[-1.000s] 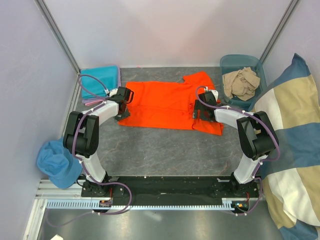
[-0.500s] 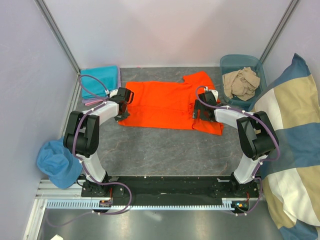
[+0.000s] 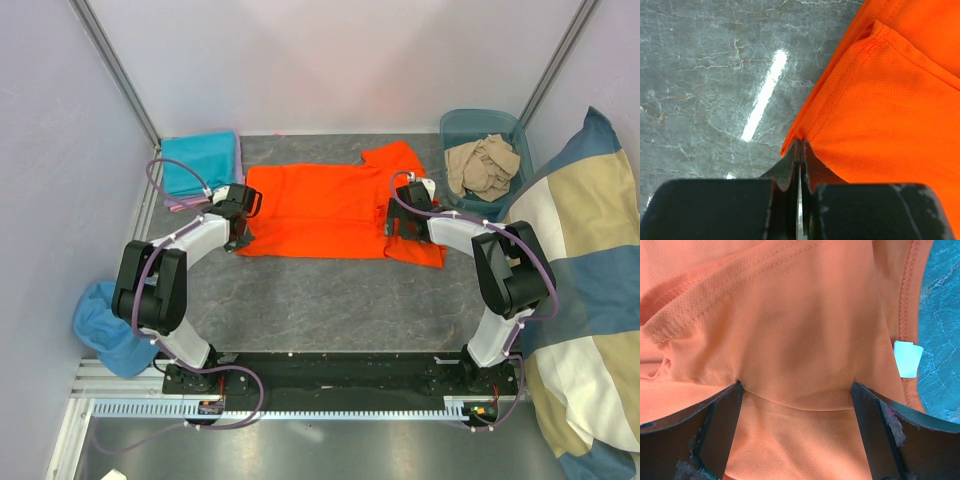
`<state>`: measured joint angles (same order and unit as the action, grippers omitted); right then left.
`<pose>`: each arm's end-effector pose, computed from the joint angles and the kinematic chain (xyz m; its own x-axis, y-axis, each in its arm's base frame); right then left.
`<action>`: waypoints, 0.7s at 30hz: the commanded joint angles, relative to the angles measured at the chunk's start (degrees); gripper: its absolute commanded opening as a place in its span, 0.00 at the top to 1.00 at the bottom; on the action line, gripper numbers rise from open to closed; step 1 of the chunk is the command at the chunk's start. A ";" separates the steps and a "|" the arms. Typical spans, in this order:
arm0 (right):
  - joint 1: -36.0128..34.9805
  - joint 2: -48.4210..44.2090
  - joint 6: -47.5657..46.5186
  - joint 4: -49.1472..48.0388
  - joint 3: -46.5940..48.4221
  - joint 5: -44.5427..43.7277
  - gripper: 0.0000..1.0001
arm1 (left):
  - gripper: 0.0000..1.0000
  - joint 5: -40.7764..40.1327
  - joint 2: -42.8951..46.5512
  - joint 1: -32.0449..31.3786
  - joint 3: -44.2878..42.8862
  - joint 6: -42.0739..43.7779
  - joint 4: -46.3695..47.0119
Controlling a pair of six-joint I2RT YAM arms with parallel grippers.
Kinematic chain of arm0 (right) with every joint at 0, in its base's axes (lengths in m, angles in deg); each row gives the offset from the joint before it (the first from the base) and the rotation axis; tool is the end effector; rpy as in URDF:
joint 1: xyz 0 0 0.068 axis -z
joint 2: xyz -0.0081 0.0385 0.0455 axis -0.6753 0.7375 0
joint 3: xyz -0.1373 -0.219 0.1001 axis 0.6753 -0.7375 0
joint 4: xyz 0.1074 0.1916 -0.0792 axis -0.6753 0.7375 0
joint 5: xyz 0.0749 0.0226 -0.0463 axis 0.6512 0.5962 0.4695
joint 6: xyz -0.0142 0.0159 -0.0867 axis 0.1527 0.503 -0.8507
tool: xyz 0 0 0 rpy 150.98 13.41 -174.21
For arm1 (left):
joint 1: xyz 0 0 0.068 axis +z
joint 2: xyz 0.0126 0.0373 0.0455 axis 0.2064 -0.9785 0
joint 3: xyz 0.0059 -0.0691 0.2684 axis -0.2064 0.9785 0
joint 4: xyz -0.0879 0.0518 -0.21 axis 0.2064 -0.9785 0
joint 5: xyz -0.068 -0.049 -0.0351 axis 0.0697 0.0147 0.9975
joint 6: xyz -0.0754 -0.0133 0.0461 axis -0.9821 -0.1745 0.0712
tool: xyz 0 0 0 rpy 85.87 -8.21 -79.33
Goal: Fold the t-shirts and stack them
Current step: Fold the flattened tshirt in 1/3 of the way
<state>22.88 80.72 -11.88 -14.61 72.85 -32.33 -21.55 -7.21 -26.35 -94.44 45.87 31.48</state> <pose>0.3469 0.0990 0.1451 -0.7710 0.1584 -0.6168 0.1796 0.9833 0.0281 0.3106 -0.0474 0.1618 -0.7524 -0.3638 -0.5491 -0.4623 0.8855 0.0467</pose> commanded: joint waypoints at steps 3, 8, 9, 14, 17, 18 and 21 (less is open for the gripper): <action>0.26 3.92 1.33 3.08 -1.11 3.70 0.02 | 0.98 -0.44 4.34 0.20 0.76 -0.80 -0.77; 0.26 4.09 1.42 2.90 -1.20 3.79 0.02 | 0.98 -0.09 6.53 0.20 1.73 -0.80 -1.21; 0.17 4.09 1.51 2.99 -1.11 3.88 0.02 | 0.98 0.00 6.80 0.20 1.90 -0.71 -1.21; 0.17 4.00 1.42 2.99 -1.02 4.05 0.02 | 0.98 0.26 7.94 0.11 3.92 -1.15 -1.30; 0.26 3.92 1.42 3.08 -1.02 4.05 0.02 | 0.98 0.35 8.47 0.20 5.50 -1.59 -1.39; 0.26 3.83 1.51 3.08 -1.02 4.23 0.02 | 0.98 0.35 8.91 0.20 5.77 -1.67 -1.39; 0.17 3.92 1.51 3.08 -1.02 4.23 0.02 | 0.98 0.52 9.87 0.11 7.00 -2.02 -1.39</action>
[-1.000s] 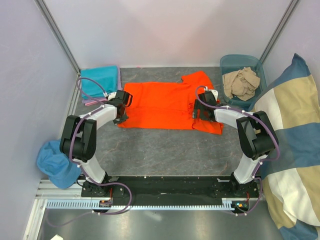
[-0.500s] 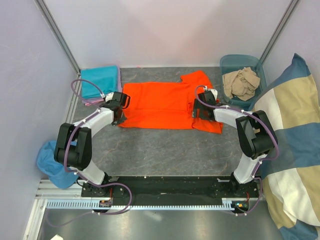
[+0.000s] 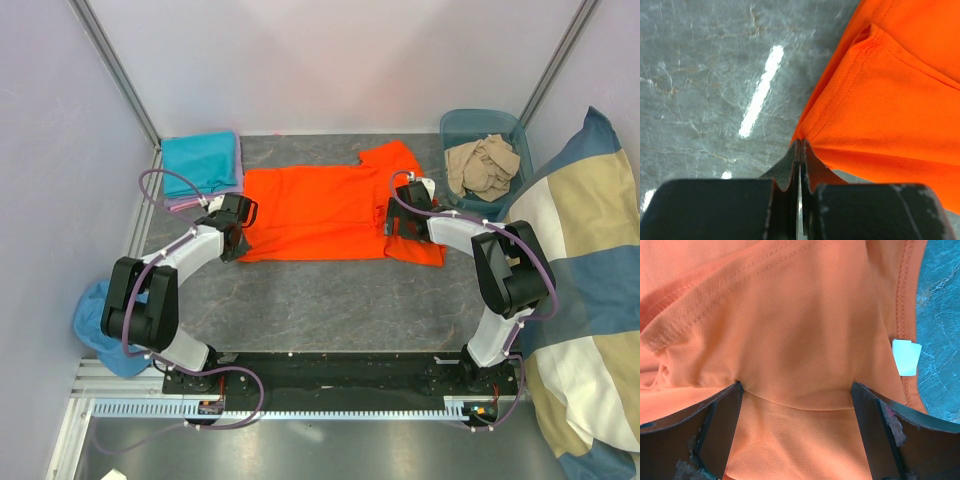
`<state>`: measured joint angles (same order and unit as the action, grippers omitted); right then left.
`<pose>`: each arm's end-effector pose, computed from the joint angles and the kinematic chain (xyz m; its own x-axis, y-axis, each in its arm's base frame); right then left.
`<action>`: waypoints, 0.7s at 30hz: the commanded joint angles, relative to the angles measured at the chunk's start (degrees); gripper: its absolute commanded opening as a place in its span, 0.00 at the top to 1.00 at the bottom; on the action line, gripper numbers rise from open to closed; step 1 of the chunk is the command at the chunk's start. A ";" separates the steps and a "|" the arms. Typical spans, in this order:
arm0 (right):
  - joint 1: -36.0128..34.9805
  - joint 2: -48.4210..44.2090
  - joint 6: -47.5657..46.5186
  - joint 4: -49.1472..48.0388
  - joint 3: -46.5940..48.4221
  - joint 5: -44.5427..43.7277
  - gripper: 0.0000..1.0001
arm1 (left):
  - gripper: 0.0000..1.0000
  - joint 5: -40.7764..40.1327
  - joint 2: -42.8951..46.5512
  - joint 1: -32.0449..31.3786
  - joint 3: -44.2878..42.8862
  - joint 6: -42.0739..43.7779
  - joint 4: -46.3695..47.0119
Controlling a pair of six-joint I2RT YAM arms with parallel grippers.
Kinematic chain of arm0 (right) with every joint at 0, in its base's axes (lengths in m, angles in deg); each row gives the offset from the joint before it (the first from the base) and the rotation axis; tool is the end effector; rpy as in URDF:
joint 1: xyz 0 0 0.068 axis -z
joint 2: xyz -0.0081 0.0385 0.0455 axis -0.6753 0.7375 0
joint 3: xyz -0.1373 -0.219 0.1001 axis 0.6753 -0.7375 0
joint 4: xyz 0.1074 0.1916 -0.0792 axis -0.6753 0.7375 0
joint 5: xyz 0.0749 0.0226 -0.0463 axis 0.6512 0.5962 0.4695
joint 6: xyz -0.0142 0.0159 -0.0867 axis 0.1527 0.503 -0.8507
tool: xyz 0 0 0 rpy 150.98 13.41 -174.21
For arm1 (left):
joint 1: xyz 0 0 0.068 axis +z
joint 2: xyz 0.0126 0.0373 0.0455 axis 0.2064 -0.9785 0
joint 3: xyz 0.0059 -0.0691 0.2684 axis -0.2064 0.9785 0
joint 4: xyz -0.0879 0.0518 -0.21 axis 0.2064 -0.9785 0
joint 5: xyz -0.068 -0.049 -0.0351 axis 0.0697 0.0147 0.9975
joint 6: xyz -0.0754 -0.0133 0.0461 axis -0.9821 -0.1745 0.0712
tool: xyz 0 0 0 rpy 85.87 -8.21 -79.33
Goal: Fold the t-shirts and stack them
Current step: Fold the flattened tshirt in 1/3 of the way
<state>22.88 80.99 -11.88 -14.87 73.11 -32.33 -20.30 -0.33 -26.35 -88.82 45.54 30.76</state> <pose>0.3486 0.0996 0.1452 -0.7685 0.1593 -0.6197 0.1795 0.9833 0.0303 0.2823 -0.0417 0.1674 -0.7509 -0.3738 -0.5445 -0.4586 0.8884 0.0226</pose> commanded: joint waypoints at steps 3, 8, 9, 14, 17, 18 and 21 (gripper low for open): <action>0.17 3.74 1.60 3.25 -1.20 4.40 0.02 | 0.98 -0.46 3.78 0.11 2.70 -2.14 -0.75; 0.17 3.83 1.60 3.34 -1.11 4.76 0.02 | 0.98 -1.33 3.96 0.11 3.93 -2.49 -0.93; 0.17 3.83 1.68 3.25 -1.11 4.76 0.02 | 0.98 -1.42 3.96 0.20 4.11 -2.49 -0.93; 0.17 3.65 1.42 3.34 -1.19 4.23 0.02 | 0.98 -1.51 3.70 0.20 4.64 -2.75 -1.02; 0.17 3.74 1.59 3.25 -1.28 4.23 0.02 | 0.98 -1.51 3.69 0.20 4.99 -2.84 -1.10; 0.17 3.74 1.59 3.34 -1.28 4.32 0.02 | 0.98 -1.51 3.78 0.20 5.08 -2.93 -1.19; 0.17 3.83 1.68 3.25 -1.28 4.32 0.02 | 0.98 -1.34 4.22 0.20 5.69 -3.45 -1.10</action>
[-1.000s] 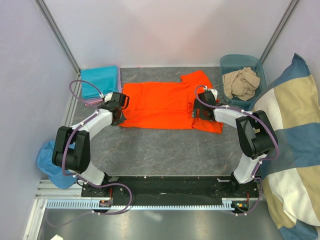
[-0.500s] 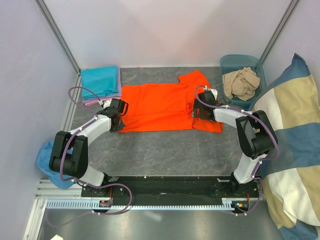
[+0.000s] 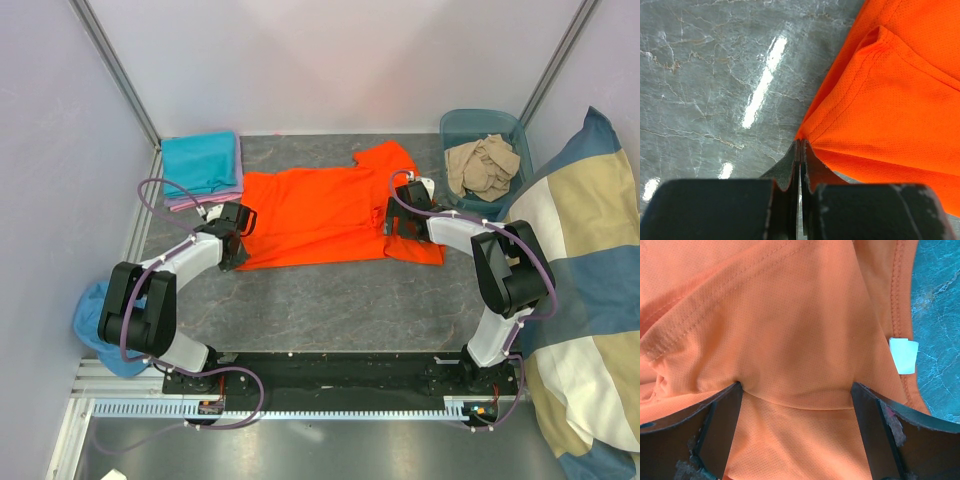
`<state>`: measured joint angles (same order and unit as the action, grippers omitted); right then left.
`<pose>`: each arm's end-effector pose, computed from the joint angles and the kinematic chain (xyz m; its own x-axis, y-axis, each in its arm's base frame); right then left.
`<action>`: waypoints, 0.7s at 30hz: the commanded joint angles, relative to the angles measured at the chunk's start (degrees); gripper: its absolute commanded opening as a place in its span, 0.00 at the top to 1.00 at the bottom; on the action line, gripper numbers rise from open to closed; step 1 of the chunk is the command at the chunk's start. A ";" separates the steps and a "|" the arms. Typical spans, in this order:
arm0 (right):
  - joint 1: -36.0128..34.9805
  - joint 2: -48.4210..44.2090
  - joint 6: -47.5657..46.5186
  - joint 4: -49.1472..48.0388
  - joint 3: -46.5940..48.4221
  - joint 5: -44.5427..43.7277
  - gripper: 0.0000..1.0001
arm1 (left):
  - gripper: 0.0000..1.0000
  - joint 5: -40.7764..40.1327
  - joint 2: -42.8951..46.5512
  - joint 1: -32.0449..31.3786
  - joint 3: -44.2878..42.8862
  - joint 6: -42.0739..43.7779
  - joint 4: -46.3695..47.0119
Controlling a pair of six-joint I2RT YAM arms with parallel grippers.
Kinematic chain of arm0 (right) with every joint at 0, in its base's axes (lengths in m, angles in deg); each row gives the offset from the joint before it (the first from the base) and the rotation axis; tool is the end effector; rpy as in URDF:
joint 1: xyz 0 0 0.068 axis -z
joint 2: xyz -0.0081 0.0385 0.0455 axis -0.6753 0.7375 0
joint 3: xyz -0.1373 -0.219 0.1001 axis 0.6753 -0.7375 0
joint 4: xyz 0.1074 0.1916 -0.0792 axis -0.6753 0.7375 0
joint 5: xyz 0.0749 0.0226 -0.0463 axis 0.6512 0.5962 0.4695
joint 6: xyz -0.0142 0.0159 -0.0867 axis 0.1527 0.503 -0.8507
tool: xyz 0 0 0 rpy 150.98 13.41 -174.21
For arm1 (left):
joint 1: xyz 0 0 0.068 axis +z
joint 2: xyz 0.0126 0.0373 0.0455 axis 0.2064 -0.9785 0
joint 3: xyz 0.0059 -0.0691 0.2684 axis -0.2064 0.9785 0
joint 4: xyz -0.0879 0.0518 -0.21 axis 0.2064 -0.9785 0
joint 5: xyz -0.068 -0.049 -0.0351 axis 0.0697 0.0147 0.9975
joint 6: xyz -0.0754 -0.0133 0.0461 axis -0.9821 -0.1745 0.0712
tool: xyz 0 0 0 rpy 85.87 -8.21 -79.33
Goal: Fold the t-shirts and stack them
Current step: Fold the flattened tshirt in 1/3 of the way
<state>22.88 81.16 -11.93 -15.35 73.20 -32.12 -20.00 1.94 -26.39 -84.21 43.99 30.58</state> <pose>0.3499 0.1004 0.1453 -0.7655 0.1601 -0.6232 0.1766 0.9836 0.0358 0.2628 -0.0373 0.1557 -0.7625 -0.3922 -0.5146 -0.4753 0.8791 0.0343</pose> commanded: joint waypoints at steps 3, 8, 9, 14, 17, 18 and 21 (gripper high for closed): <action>0.17 3.65 1.73 3.82 -1.37 4.01 0.02 | 0.98 -1.03 1.95 0.33 1.69 -2.60 -0.93; 0.17 3.39 1.64 3.82 -1.37 4.01 0.02 | 0.98 -0.41 2.04 0.33 3.10 -3.75 -0.93; 0.26 3.48 1.73 3.91 -1.46 3.92 0.02 | 0.98 -0.24 2.04 0.33 3.36 -4.10 -0.93; 0.26 3.39 1.73 3.91 -1.63 3.92 0.02 | 0.98 0.64 2.04 0.59 4.68 -4.63 -0.67; 0.17 3.30 1.73 4.00 -1.72 3.92 0.02 | 0.81 0.20 2.74 0.59 4.60 -4.63 -0.75; 0.26 2.96 1.73 4.09 -1.72 3.84 0.02 | 0.52 0.20 3.18 0.59 4.16 -4.63 -1.36; 0.26 2.16 1.46 4.78 -1.63 3.57 0.02 | 0.00 -0.15 5.98 0.59 2.76 -5.07 -3.12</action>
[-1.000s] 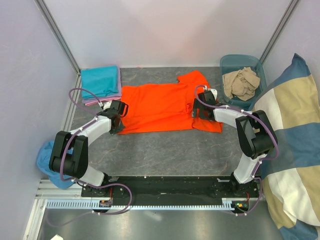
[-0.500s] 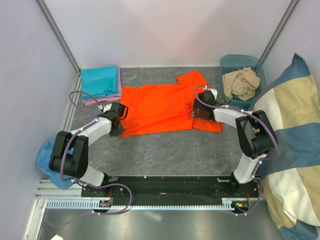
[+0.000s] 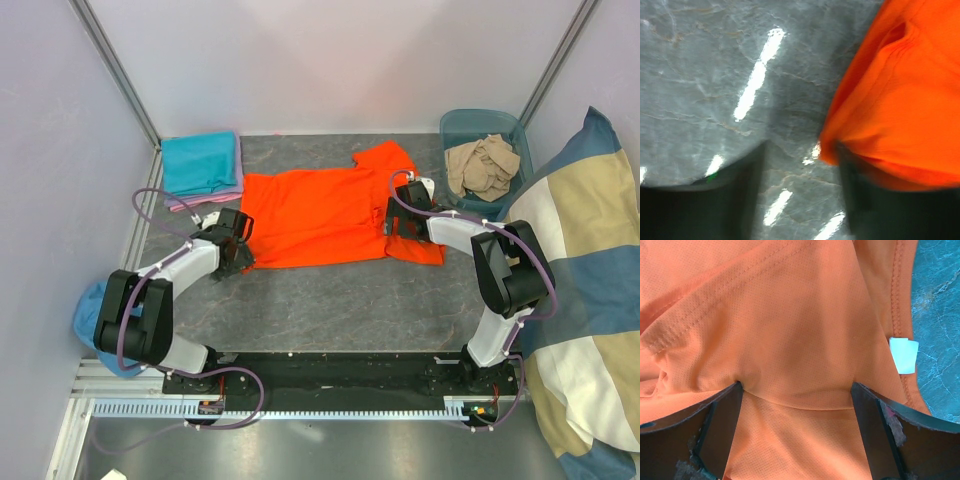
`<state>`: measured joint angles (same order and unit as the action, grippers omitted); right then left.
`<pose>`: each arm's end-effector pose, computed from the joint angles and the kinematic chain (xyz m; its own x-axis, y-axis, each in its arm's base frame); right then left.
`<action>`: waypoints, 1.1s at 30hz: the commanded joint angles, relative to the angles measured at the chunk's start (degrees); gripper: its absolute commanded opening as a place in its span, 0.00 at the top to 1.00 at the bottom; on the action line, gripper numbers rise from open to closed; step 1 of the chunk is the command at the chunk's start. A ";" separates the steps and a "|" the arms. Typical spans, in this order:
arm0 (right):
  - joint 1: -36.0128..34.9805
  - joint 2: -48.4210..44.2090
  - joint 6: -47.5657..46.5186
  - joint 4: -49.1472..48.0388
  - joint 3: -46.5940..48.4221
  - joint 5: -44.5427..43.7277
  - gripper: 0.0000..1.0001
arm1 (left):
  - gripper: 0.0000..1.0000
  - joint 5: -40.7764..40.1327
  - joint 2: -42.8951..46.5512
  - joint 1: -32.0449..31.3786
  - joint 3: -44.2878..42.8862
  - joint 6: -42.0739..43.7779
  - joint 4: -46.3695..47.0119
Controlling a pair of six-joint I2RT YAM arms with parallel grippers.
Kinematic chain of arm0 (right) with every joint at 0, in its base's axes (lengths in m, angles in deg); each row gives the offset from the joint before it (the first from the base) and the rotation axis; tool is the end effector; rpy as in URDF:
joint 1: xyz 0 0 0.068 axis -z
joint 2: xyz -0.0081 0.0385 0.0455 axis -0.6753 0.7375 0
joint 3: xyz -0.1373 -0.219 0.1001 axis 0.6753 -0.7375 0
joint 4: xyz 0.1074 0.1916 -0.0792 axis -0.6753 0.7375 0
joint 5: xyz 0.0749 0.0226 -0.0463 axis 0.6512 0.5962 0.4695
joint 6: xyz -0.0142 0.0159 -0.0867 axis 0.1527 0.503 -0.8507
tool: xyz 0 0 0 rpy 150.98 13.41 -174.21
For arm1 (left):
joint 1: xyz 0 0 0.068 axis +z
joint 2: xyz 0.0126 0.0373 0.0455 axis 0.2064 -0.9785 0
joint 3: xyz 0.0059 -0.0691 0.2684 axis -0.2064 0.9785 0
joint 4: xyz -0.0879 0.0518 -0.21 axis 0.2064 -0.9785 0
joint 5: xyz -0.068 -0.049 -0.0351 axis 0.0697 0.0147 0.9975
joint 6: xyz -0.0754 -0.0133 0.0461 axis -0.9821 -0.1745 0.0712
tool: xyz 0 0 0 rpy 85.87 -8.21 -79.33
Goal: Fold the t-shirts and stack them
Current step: Fold the flattened tshirt in 1/3 of the way
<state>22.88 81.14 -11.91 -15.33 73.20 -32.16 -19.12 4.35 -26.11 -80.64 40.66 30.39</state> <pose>0.3499 0.1003 0.1454 -0.7653 0.1604 -0.6234 0.1772 0.9835 0.0355 0.2471 -0.0331 0.1489 -0.7473 -0.4460 -0.4926 -0.5179 0.8554 0.0112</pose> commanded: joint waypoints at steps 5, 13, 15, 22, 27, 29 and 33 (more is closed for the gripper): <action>0.17 -0.80 1.18 6.69 -1.28 2.74 0.02 | 0.00 -2.16 10.51 0.40 -4.32 -1.83 -5.65; 0.17 -8.53 -0.31 11.18 -1.90 0.19 0.02 | 0.00 -3.75 11.77 0.40 -8.90 0.71 -6.62; 0.17 -10.72 -0.49 12.32 -2.25 -0.43 0.02 | 0.00 -3.57 10.89 0.40 -8.72 0.72 -6.45; 0.26 -18.99 -1.02 15.57 -3.04 -2.27 0.02 | 0.00 -2.69 8.78 0.40 -7.75 1.59 -3.46; 0.17 -22.69 -1.37 16.72 -3.65 0.27 0.02 | 0.00 1.60 7.46 0.31 -8.46 3.44 1.54; 0.26 -22.52 -0.93 16.55 -4.44 0.80 0.02 | 0.00 3.27 5.80 -0.13 -8.29 3.44 3.56; 0.08 -22.16 0.91 13.48 -7.86 3.96 0.02 | 0.00 5.91 2.11 -3.19 -9.07 2.56 6.30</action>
<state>22.88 59.17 -12.37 -0.38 68.85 -31.13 -16.78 9.90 -26.61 -88.25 42.15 31.26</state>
